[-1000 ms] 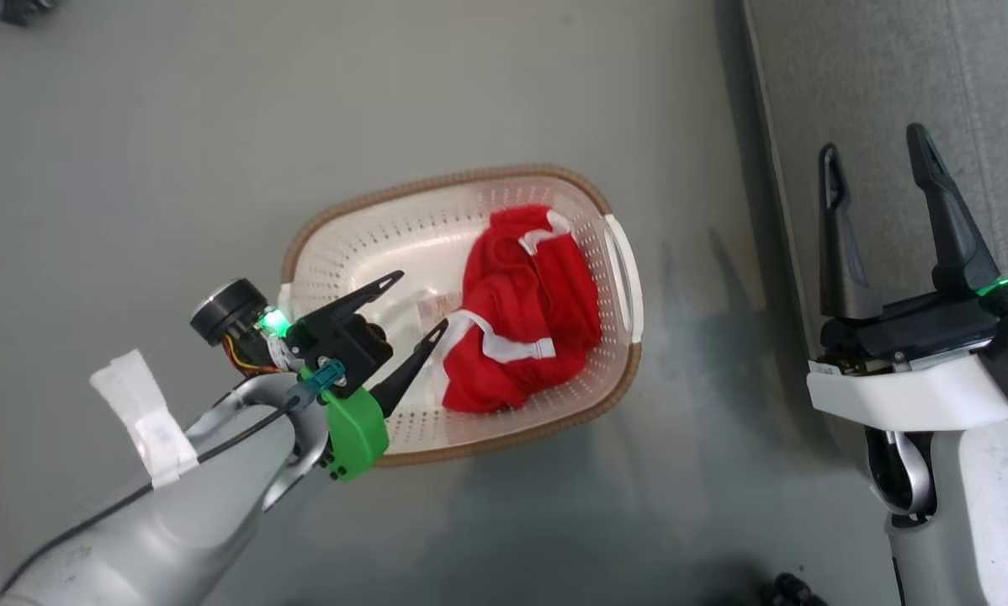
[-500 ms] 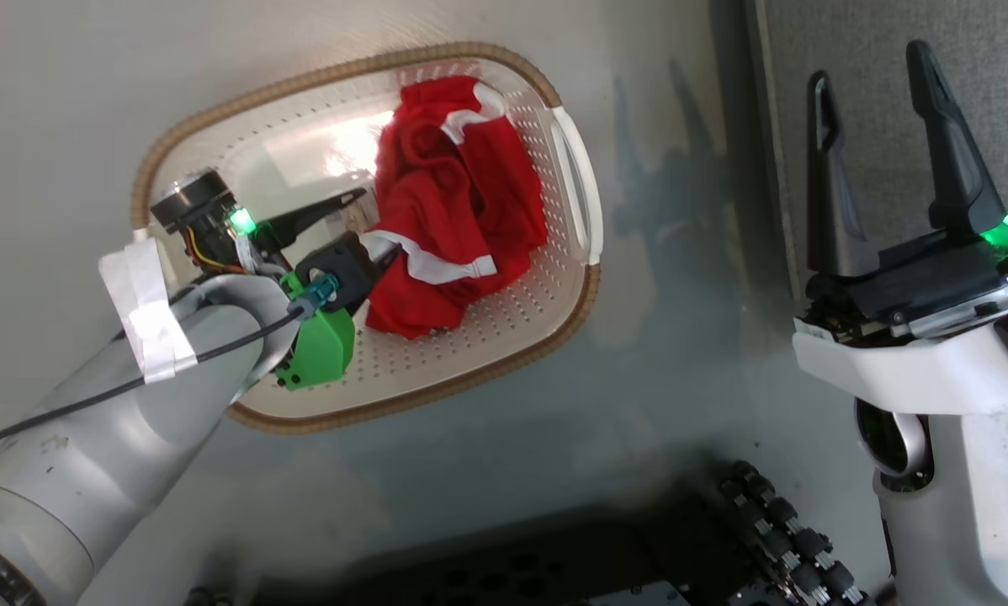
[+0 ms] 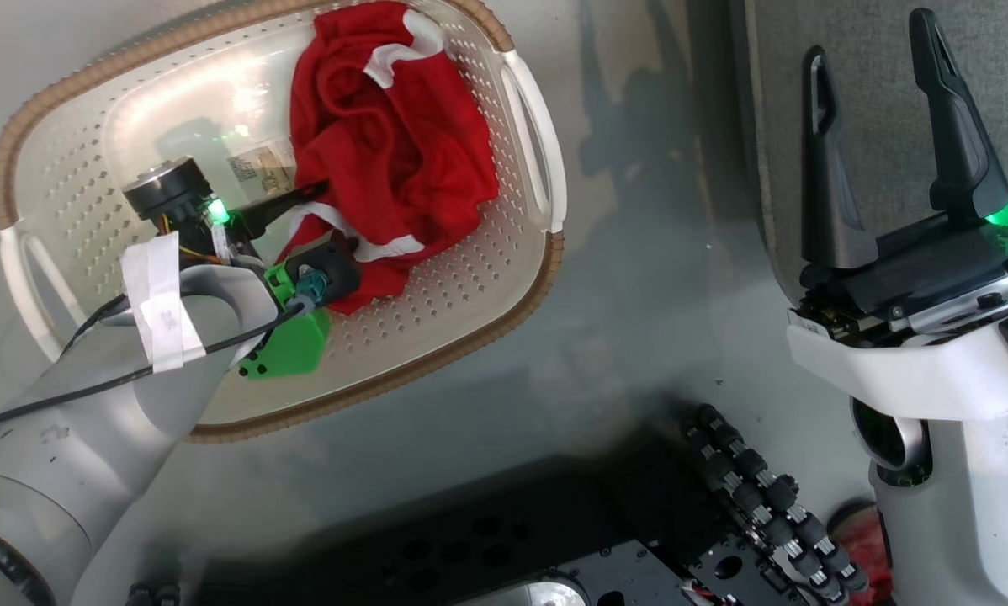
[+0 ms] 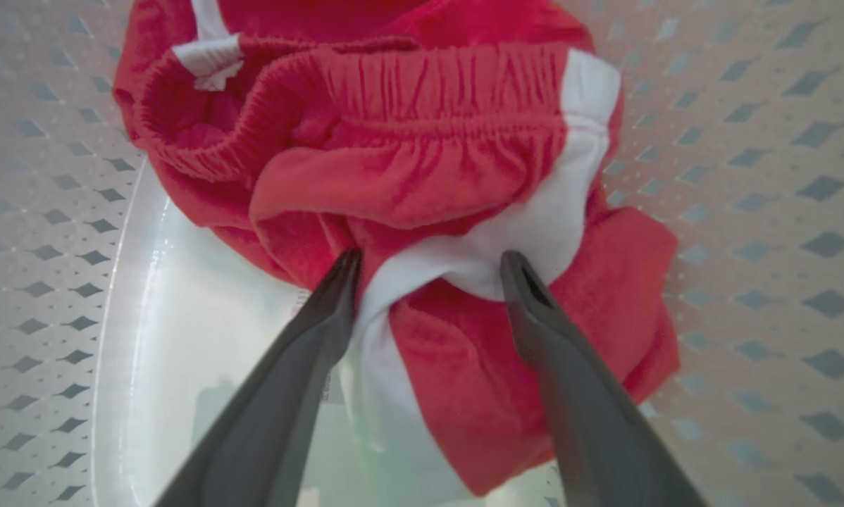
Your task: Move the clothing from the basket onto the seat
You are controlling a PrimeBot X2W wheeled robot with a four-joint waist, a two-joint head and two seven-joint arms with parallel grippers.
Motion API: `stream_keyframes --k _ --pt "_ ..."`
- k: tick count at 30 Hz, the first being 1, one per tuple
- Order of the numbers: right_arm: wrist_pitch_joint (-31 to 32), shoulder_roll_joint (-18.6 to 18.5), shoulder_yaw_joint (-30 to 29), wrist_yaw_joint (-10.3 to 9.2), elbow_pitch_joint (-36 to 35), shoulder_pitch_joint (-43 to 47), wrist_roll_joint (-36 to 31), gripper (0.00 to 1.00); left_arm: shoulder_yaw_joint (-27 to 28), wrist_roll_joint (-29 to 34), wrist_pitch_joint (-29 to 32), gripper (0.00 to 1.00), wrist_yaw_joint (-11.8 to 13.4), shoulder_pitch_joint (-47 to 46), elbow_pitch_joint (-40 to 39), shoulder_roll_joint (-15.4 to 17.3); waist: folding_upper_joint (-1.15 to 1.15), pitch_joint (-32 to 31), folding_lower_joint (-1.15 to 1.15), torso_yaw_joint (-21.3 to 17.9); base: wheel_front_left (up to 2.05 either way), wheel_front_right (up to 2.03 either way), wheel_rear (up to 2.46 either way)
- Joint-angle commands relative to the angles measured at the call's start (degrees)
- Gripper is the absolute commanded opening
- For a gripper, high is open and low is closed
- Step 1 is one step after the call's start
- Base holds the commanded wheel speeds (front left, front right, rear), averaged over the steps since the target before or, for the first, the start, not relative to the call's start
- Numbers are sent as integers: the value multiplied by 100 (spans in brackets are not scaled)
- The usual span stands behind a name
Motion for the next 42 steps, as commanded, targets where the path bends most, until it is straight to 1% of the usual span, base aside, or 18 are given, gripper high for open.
stream_keyframes --k 1,12,13,14,15,16,22,27,29,36,39,42 --pt "-14 -9 15 -8 -22 32 -5 100 5 100 16 100 0 -89 78 -18 44 74 -1 -79 0 0 0" --pt "-14 -9 69 -8 -58 150 -20 100 4 327 -51 100 -1 -164 676 -187 44 19 -1 -174 0 0 0" --pt "-14 -9 85 -8 -64 163 -41 100 4 396 -44 91 -1 -169 772 -202 44 8 -1 -190 0 0 0" --pt "-14 -9 102 -8 -69 174 -55 100 6 423 -47 69 -1 -175 847 -212 44 -5 -1 -208 0 0 0" --pt "-14 -10 109 -8 -79 193 -75 100 6 414 -52 31 0 -197 926 -227 44 -15 -1 -221 0 0 0" --pt "-14 -11 122 -8 -87 210 -103 100 7 413 -51 0 0 -196 1022 -249 44 -28 -1 -236 0 0 0" --pt "-14 -9 95 -8 -139 218 -174 100 7 290 -75 0 0 -69 1282 -323 44 -87 -1 -253 0 0 0" --pt "-14 -10 156 -8 -87 31 -142 100 5 36 -107 0 0 -224 1183 -361 44 -163 -1 -213 0 0 0" --pt "-14 -11 143 -8 -52 -8 -124 100 7 -69 -102 0 0 -205 995 -389 44 -291 -1 -161 0 0 0" --pt "-14 -12 103 -8 96 -36 -140 100 63 -616 -100 0 0 175 83 -257 44 -1007 -1 67 0 0 0" --pt "-14 -13 55 -8 172 76 -141 100 250 -724 -101 0 0 417 -288 -228 44 -1412 -1 176 0 0 0" --pt "-14 -14 15 -8 278 233 -171 100 567 -788 -101 0 36 817 -688 -251 44 -1898 -1 304 0 0 0"
